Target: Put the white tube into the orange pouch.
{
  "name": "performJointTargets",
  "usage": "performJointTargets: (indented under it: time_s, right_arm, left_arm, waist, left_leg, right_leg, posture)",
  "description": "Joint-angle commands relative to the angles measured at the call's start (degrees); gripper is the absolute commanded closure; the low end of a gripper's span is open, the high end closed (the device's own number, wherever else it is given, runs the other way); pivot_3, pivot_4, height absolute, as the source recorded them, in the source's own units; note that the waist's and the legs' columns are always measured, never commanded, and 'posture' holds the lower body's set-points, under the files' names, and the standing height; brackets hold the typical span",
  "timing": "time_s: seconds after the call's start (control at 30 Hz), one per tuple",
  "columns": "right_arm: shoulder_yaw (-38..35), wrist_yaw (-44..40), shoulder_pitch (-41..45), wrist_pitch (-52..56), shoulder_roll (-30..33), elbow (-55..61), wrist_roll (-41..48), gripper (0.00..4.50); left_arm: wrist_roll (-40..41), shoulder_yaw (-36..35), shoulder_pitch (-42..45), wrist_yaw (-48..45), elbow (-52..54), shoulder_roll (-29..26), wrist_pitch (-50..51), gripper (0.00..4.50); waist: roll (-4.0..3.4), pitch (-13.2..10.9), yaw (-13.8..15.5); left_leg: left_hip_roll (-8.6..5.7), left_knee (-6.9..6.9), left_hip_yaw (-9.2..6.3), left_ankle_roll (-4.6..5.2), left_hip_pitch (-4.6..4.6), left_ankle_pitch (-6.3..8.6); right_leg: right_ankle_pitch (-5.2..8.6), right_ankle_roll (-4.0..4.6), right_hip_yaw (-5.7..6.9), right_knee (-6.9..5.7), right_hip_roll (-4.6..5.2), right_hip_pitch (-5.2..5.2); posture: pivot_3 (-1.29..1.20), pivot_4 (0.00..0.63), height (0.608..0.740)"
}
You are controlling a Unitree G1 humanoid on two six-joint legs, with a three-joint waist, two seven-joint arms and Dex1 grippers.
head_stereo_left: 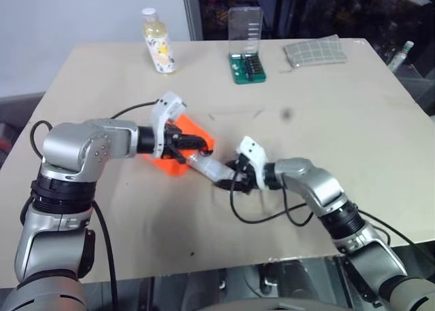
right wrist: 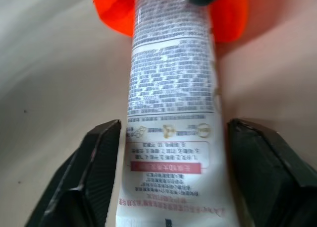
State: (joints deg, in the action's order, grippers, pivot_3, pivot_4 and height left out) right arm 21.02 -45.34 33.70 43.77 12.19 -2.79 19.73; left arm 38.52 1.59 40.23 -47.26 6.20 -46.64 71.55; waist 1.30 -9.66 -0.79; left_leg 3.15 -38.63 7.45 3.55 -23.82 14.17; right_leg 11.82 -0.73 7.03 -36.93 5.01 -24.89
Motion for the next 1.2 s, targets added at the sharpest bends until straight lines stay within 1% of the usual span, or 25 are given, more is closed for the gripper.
performJointTargets:
  time_s: [0.03, 0.17, 0.3, 0.33, 0.37, 0.47, 0.5, 0.57, 0.67, 0.87, 1.07, 1.17, 1.2]
  right_arm:
    - [-2.3, -2.8, 1.6, 2.1, 0.0, -2.0, 2.5, 1.04]
    - [-1.2, -7.0, 3.8, 2.6, 1.2, -8.1, 1.7, 1.04]
    - [0.5, -8.1, 4.8, 0.7, 1.0, -11.3, -0.6, 1.04]
    - [0.7, -8.4, 4.7, 0.4, 0.8, -11.1, -0.7, 1.52]
    - [1.3, -8.6, 4.3, -0.1, 0.9, -9.9, -1.1, 1.83]
    - [2.3, -9.0, 2.9, -0.7, 1.2, -5.3, -1.2, 3.16]
    - [2.1, -9.0, 2.6, -0.8, 1.3, -4.3, -1.1, 3.73]
    - [1.5, -8.8, 2.5, -0.4, 1.3, -3.2, -0.9, 4.40]
    - [-0.6, -7.8, 2.8, 1.7, 0.9, -2.0, 0.5, 4.46]
    - [-6.8, -4.7, 3.1, 9.5, -1.4, 2.8, 6.6, 4.46]
    - [-10.9, -2.1, 4.8, 14.8, -4.8, 4.8, 11.8, 4.46]
    - [-11.6, -1.9, 6.5, 15.7, -5.8, 3.3, 13.2, 4.46]
    - [-11.9, -2.0, 7.1, 15.6, -6.2, 2.4, 13.5, 4.46]
  left_arm:
    - [1.3, -2.5, 0.6, 0.7, 2.5, 0.4, 0.8, 4.50]
    - [1.8, -3.3, 0.2, 1.4, 3.1, 0.8, 1.4, 4.50]
    - [2.3, -3.9, -0.2, 2.3, 3.7, 1.0, 1.7, 4.50]
    - [2.4, -4.1, -0.2, 2.5, 3.8, 1.1, 1.8, 4.50]
    - [2.5, -4.4, -0.4, 2.9, 3.9, 1.2, 1.9, 4.50]
    - [2.8, -5.1, -0.6, 3.8, 3.9, 1.6, 2.2, 4.50]
    - [3.0, -5.3, -0.6, 4.0, 3.9, 1.8, 2.3, 4.50]
    - [3.3, -5.5, -0.5, 4.3, 3.7, 2.0, 2.4, 4.50]
    - [3.3, -5.6, 0.0, 4.4, 3.2, 2.5, 2.5, 4.50]
    - [3.0, -4.3, 1.3, 3.6, 3.1, 2.7, 1.6, 4.50]
    - [1.9, 0.0, 0.4, -0.4, 7.7, 1.5, -3.4, 4.50]
    - [-1.3, 2.8, -0.8, -5.0, 8.8, -1.2, -10.7, 4.50]
    - [-0.5, 2.2, -0.9, -6.2, 8.8, -1.2, -11.4, 4.50]
  waist:
    - [0.00, 0.0, 0.0]
    - [0.00, 0.0, 0.0]
    - [0.00, 0.0, -0.1]
    - [0.00, 0.0, -0.1]
    - [0.00, 0.0, -0.1]
    - [0.00, 0.0, -0.1]
    - [0.00, 0.0, -0.1]
    - [0.00, 0.0, -0.2]
    - [0.00, 0.0, -0.1]
    - [-0.01, 0.0, 0.0]
    - [-0.02, 0.0, 0.0]
    - [-0.04, 0.0, -0.1]
    - [-0.04, 0.0, -0.1]
  left_leg:
    - [0.00, 0.00, 0.00, 0.00, 0.00, 0.00]
    - [0.00, 0.00, 0.00, 0.00, 0.02, 0.00]
    - [0.00, 0.00, 0.00, 0.00, 0.06, 0.00]
    - [0.00, 0.00, 0.00, 0.00, 0.07, 0.00]
    - [0.01, 0.00, 0.00, 0.00, 0.08, 0.00]
    - [0.01, 0.00, -0.01, 0.00, 0.07, 0.00]
    - [0.01, 0.01, -0.01, 0.00, 0.06, 0.00]
    - [0.01, 0.01, 0.01, -0.01, 0.07, 0.00]
    - [0.02, 0.01, 0.00, -0.01, 0.07, 0.00]
    - [0.00, 0.01, -0.03, -0.01, 0.00, 0.00]
    - [-0.01, 0.02, -0.03, -0.01, -0.02, 0.00]
    - [-0.01, 0.02, -0.02, -0.02, -0.02, 0.00]
    - [0.00, 0.02, 0.00, -0.02, 0.00, 0.00]
  right_leg:
    - [0.00, 0.00, 0.00, 0.00, 0.00, 0.00]
    - [0.00, 0.00, 0.00, 0.00, 0.00, 0.02]
    - [0.00, 0.00, 0.00, 0.00, 0.00, 0.04]
    - [0.00, 0.00, 0.00, -0.01, 0.00, 0.05]
    - [0.00, 0.00, -0.01, -0.02, 0.00, 0.05]
    - [0.00, 0.00, -0.02, -0.03, 0.01, 0.05]
    - [0.00, 0.01, -0.03, -0.02, 0.01, 0.04]
    - [0.00, 0.01, -0.04, -0.02, 0.01, 0.04]
    - [0.00, 0.01, -0.01, -0.03, 0.00, 0.04]
    - [-0.01, 0.02, 0.01, -0.01, 0.02, 0.02]
    - [-0.01, 0.02, 0.02, 0.01, 0.02, 0.01]
    - [-0.01, 0.02, 0.02, 0.01, 0.02, 0.00]
    - [-0.01, 0.02, 0.00, 0.00, 0.02, -0.01]
  posture:
    - [0.00, 0.150, 0.740]
    - [0.00, 0.150, 0.740]
    - [0.00, 0.150, 0.740]
    - [0.00, 0.150, 0.740]
    - [0.00, 0.150, 0.740]
    - [0.00, 0.150, 0.740]
    - [0.00, 0.150, 0.740]
    - [0.00, 0.150, 0.740]
    - [0.00, 0.150, 0.740]
    - [0.00, 0.150, 0.740]
    - [0.00, 0.150, 0.740]
    - [0.00, 0.150, 0.740]
    - [0.00, 0.150, 0.740]
